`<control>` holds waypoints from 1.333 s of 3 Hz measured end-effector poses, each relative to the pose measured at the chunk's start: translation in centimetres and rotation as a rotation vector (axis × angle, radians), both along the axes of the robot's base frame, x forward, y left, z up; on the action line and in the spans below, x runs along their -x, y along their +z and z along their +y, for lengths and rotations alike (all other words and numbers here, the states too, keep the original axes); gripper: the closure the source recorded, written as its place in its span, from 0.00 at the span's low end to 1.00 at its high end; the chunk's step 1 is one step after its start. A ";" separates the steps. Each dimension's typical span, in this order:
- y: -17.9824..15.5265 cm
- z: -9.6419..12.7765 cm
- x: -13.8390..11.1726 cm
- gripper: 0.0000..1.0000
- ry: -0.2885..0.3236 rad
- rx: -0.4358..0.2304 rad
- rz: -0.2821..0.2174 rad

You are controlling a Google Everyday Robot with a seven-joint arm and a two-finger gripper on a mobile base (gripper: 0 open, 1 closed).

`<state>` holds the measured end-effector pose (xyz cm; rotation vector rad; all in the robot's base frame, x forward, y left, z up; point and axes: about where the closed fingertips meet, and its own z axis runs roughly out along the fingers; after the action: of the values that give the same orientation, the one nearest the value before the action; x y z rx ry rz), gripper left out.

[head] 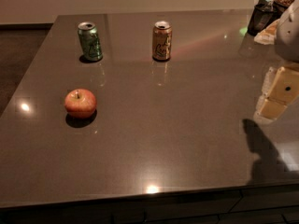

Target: Move orange can near apple

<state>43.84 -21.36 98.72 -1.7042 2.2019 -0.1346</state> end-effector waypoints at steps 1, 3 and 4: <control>0.0 0.0 0.0 0.00 0.000 0.000 0.000; 0.7 2.5 -8.9 0.00 -0.018 -0.116 -0.074; 0.0 3.6 -14.7 0.00 -0.054 -0.174 -0.101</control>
Offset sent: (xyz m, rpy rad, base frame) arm 0.0805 0.0193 0.0124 0.1085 -0.0646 -0.0311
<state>58.51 -17.72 98.72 -1.5120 2.1204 -0.0400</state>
